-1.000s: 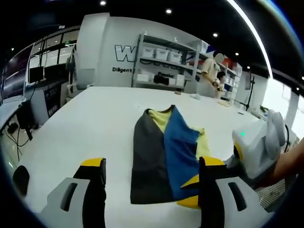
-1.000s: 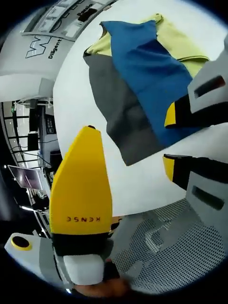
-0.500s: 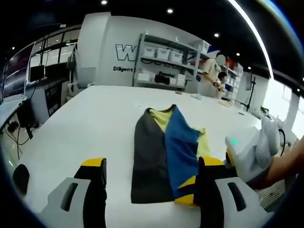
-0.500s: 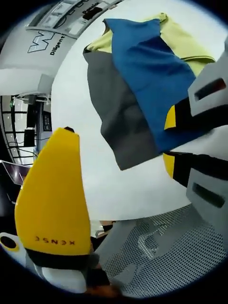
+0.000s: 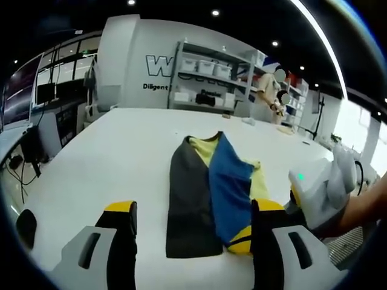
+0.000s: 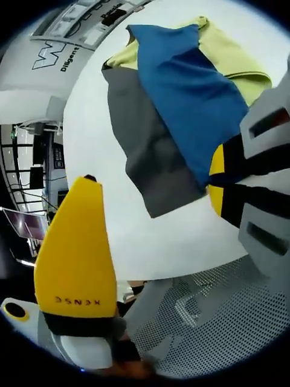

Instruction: Fold the garment on the visible template until the final outline fits inside the template.

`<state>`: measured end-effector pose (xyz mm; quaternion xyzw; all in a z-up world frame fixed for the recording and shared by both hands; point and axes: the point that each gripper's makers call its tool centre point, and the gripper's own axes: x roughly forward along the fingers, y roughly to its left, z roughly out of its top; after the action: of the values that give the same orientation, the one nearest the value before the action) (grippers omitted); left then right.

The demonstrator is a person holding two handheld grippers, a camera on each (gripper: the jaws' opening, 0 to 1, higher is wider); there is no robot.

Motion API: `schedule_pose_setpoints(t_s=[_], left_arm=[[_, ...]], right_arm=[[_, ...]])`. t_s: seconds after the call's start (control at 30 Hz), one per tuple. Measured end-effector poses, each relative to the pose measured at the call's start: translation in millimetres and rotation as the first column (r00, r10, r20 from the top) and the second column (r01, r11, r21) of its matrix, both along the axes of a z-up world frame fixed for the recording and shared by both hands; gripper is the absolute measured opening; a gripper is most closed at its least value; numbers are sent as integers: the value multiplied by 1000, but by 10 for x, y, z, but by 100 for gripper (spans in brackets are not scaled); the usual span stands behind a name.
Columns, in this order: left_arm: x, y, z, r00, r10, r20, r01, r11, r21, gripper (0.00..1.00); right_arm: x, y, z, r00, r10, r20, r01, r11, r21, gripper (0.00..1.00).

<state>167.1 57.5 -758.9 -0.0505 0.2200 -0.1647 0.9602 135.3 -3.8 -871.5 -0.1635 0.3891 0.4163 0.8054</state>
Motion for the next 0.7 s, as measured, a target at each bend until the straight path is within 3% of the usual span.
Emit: schedule_pose_setpoints(t_s=[0.37, 0.7], left_arm=[[-1, -5, -9, 1000, -4, -4, 4, 1000, 3, 71], [-11, -41, -22, 1000, -21, -8, 21, 1000, 11, 70]], right_arm=[[-45, -7, 51, 1000, -13, -6, 13, 1000, 6, 0], [-28, -69, 266, 999, -52, -2, 52, 998, 38, 0]])
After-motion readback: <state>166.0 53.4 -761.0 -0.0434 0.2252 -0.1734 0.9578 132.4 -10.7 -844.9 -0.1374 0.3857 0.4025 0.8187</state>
